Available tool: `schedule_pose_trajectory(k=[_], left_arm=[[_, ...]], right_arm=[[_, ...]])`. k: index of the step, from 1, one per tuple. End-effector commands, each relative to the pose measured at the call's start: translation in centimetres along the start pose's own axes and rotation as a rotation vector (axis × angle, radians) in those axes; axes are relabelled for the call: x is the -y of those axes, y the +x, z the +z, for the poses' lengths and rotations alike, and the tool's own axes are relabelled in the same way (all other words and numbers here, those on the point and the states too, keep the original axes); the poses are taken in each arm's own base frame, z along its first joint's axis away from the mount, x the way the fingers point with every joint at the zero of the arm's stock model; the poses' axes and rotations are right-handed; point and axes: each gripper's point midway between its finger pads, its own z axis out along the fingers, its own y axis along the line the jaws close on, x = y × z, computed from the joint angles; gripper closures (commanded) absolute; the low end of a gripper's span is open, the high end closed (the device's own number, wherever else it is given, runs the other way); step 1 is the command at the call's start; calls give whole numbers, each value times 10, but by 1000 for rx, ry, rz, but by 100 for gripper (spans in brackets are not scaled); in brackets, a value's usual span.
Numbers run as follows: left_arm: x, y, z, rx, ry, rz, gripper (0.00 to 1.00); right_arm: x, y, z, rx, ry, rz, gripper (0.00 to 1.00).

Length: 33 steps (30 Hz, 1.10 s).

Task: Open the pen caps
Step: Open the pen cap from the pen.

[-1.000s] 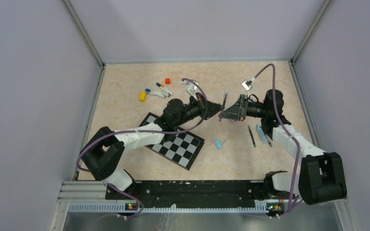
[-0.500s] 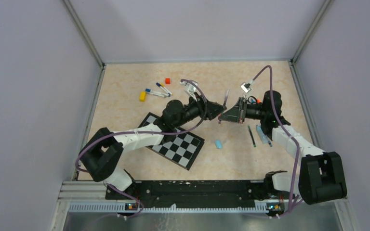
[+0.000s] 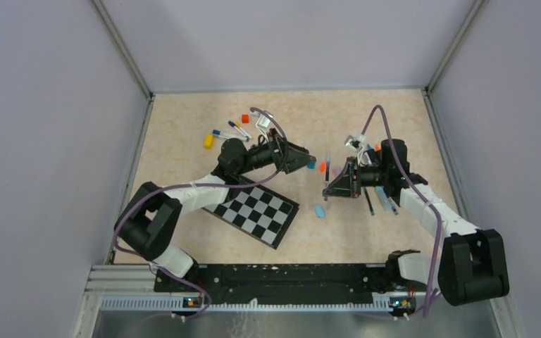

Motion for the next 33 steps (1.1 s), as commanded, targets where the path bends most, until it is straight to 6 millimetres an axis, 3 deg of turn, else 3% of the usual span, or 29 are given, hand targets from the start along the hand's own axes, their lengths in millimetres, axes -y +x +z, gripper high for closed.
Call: schedule_pose_trajectory(k=[1, 9, 17, 29, 33], left_arm=[[23, 7, 4, -66, 102, -5, 2], [15, 11, 24, -103, 34, -11, 12], [7, 18, 41, -120, -23, -20, 31], [9, 25, 52, -144, -13, -46, 53], [10, 27, 53, -153, -2, -51, 56]], right_arm=[[-12, -7, -1, -10, -42, -126, 100], [-10, -5, 0, -15, -49, -114, 100], [-11, -2, 2, -22, -57, -112, 100], [-9, -1, 5, -31, -48, -102, 100], [-9, -1, 5, -30, -47, -105, 100]])
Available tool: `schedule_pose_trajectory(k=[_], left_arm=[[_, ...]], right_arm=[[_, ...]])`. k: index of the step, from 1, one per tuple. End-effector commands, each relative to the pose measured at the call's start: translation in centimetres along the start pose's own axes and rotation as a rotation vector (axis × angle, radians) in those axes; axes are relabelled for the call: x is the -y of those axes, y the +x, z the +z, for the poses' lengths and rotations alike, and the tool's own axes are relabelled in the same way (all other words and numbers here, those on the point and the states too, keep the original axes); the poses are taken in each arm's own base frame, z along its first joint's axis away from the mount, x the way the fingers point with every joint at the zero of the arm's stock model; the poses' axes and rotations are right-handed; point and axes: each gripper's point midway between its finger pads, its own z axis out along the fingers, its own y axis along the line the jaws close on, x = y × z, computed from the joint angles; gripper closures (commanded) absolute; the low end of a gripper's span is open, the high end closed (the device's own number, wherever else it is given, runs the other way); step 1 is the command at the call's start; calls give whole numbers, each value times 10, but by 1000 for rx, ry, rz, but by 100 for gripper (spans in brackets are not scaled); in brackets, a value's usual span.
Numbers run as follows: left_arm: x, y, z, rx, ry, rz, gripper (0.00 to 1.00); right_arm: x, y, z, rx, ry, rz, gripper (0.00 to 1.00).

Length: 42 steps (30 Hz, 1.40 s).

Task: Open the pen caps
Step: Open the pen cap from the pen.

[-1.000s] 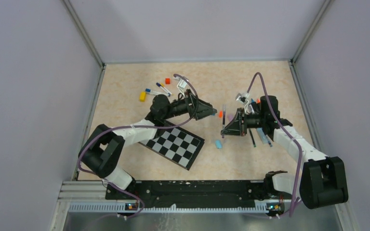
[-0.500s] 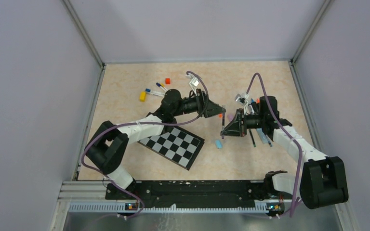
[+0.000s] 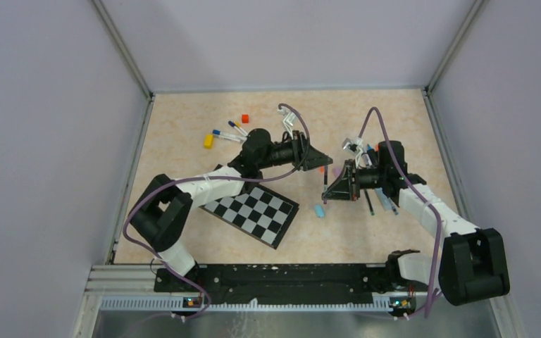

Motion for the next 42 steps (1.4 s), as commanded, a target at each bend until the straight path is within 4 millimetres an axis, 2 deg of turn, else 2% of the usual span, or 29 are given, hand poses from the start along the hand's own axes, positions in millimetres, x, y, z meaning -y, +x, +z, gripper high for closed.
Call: schedule_pose_trajectory(k=[1, 6, 9, 12, 13, 14, 15, 17, 21, 27, 30, 32, 33, 34, 35, 37, 39, 42], left_arm=[[16, -9, 7, 12, 54, 26, 57], [19, -7, 8, -4, 83, 17, 72], [23, -5, 8, -14, 108, 15, 90], [24, -5, 8, -15, 117, 11, 100], [23, -5, 8, -12, 113, 12, 100], [22, -6, 7, -10, 107, 13, 100], [21, -6, 7, -7, 95, 15, 100], [18, -8, 6, 1, 70, 23, 100], [10, -11, 4, 24, 11, 37, 100], [7, -11, 6, 58, -26, 38, 100], [8, -11, 9, 71, -32, 41, 100], [10, -11, 10, 81, -35, 46, 100], [10, -12, 10, 88, -39, 48, 100], [11, -13, 9, 98, -41, 51, 100], [10, -15, 9, 111, -49, 54, 100], [12, -23, 6, 149, -56, 79, 100], [13, -42, 4, 200, -70, 128, 100], [10, -90, -8, 323, -72, 142, 100]], right_arm=[[-5, -14, 2, 7, -18, -77, 100], [-4, -14, 1, 8, -12, -76, 100], [-3, -14, 2, 7, -6, -74, 100], [0, -14, 1, 9, 15, -74, 100], [1, -14, 1, 10, 24, -73, 89], [1, -14, 0, 10, 31, -75, 83], [2, -15, 0, 13, 35, -80, 74], [0, -18, 0, 22, 33, -74, 65], [-3, -33, -3, 61, 14, -52, 56], [-1, -48, -3, 91, 24, -37, 54], [4, -51, -3, 101, 45, -17, 56], [7, -51, -2, 106, 62, -6, 62], [9, -51, -3, 108, 69, 0, 70], [10, -51, -2, 109, 76, 5, 82], [12, -50, -2, 111, 83, 14, 99], [12, -49, -2, 111, 86, 35, 100], [9, -51, -2, 111, 68, 41, 100], [3, -50, 0, 106, 15, 75, 100]])
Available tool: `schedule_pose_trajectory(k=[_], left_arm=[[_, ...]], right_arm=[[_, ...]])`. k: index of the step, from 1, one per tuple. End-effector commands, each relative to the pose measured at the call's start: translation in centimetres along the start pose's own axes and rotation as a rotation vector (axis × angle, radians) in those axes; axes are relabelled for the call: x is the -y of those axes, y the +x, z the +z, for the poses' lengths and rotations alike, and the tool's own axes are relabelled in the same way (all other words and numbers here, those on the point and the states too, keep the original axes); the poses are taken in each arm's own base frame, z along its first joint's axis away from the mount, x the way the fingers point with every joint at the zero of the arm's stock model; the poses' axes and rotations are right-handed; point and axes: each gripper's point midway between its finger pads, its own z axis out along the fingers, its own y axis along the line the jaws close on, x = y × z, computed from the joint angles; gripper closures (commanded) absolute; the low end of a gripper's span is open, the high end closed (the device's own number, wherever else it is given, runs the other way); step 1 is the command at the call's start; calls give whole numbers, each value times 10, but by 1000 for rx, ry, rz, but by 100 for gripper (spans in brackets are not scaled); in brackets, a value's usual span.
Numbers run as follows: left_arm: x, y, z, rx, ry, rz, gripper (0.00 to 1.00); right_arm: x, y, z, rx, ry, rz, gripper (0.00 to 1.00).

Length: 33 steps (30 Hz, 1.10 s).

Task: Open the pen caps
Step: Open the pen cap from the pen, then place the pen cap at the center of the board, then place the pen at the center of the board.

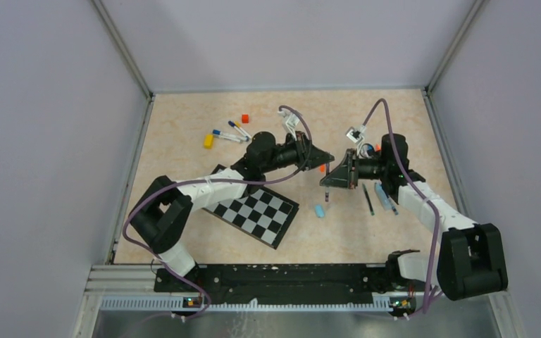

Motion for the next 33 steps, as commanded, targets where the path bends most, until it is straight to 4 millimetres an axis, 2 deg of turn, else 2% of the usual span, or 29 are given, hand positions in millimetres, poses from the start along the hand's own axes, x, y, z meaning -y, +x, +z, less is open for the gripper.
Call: schedule_pose_trajectory(k=[1, 4, 6, 8, 11, 14, 17, 21, 24, 26, 29, 33], left_arm=[[15, -108, -18, 306, 31, 94, 100], [13, -162, -34, 429, 38, 94, 100], [21, -194, -45, 504, 45, 129, 100], [32, -218, -56, 560, 55, 149, 100], [36, -233, -71, 606, 76, 130, 100], [39, -227, -78, 592, 111, 104, 100], [33, -206, -80, 523, 94, 110, 100], [18, -164, -85, 366, 11, 137, 100], [7, -122, -84, 207, -115, 225, 100], [7, -92, -84, 131, -165, 291, 100], [7, -41, -80, 21, -201, 335, 100], [-1, 22, -69, -102, -219, 299, 100]], right_arm=[[-14, -14, 0, 15, -76, 5, 100], [-18, -4, 3, 5, -92, 8, 100], [-23, 0, 5, -7, -103, -3, 100], [-23, 1, 5, -10, -104, -7, 100], [-20, 2, 6, -13, -94, -18, 100], [-16, 0, 6, -15, -65, -65, 100], [3, 1, -2, -48, 69, -167, 100], [32, -9, -37, -28, 251, -316, 100], [55, -13, -75, 18, 397, -342, 100], [71, -9, -99, 14, 512, -355, 100], [96, -1, -135, -25, 697, -349, 100], [123, 19, -178, -143, 907, -265, 100]])
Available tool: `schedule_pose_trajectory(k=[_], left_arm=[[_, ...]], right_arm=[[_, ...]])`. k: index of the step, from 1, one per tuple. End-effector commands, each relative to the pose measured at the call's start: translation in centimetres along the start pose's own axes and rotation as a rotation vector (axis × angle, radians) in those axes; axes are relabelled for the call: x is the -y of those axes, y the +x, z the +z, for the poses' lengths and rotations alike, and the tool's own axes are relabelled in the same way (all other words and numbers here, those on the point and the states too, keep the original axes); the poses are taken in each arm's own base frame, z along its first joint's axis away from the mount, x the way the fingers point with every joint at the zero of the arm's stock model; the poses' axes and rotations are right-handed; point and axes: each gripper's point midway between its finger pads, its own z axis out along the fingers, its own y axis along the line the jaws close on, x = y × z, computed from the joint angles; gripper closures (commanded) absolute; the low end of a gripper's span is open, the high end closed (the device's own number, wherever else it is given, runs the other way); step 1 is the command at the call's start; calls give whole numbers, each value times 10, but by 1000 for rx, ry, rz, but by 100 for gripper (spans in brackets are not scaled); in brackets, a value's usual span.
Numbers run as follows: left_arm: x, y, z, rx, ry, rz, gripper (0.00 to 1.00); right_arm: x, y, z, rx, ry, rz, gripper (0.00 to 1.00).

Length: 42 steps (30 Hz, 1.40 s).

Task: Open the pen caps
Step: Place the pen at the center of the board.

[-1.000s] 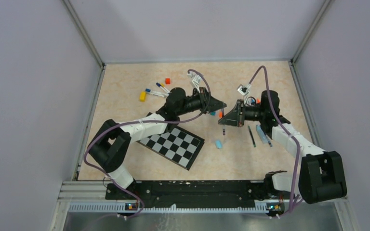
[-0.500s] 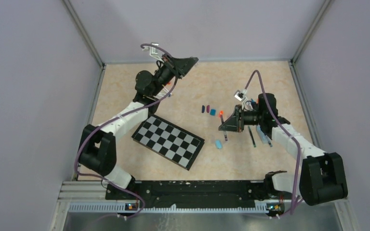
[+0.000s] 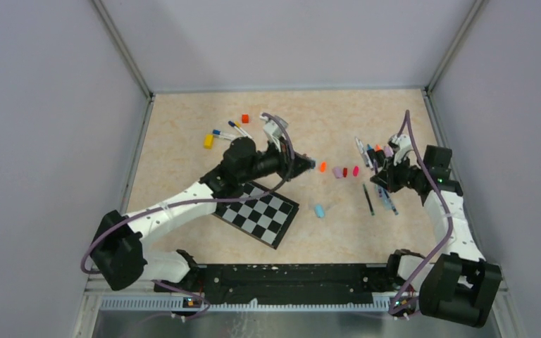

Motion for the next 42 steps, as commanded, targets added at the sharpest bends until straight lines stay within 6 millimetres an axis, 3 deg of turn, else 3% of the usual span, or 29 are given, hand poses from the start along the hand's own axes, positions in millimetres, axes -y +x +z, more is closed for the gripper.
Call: schedule_pose_trajectory(k=[1, 6, 11, 21, 42], left_arm=[[-10, 80, 5, -187, -74, 34, 100], [4, 128, 34, -287, -57, 42, 100], [1, 166, 59, -419, -83, 28, 100], [-15, 218, 84, -552, -157, -20, 100], [-33, 257, 99, -678, -223, -5, 94]], right_arm=[[49, 31, -25, -199, 218, -34, 100], [78, 63, -41, -289, 259, 121, 100], [106, 83, -51, -365, 325, 152, 100], [119, 95, -30, -401, 234, 230, 93], [118, 103, -16, -399, 164, 286, 77]])
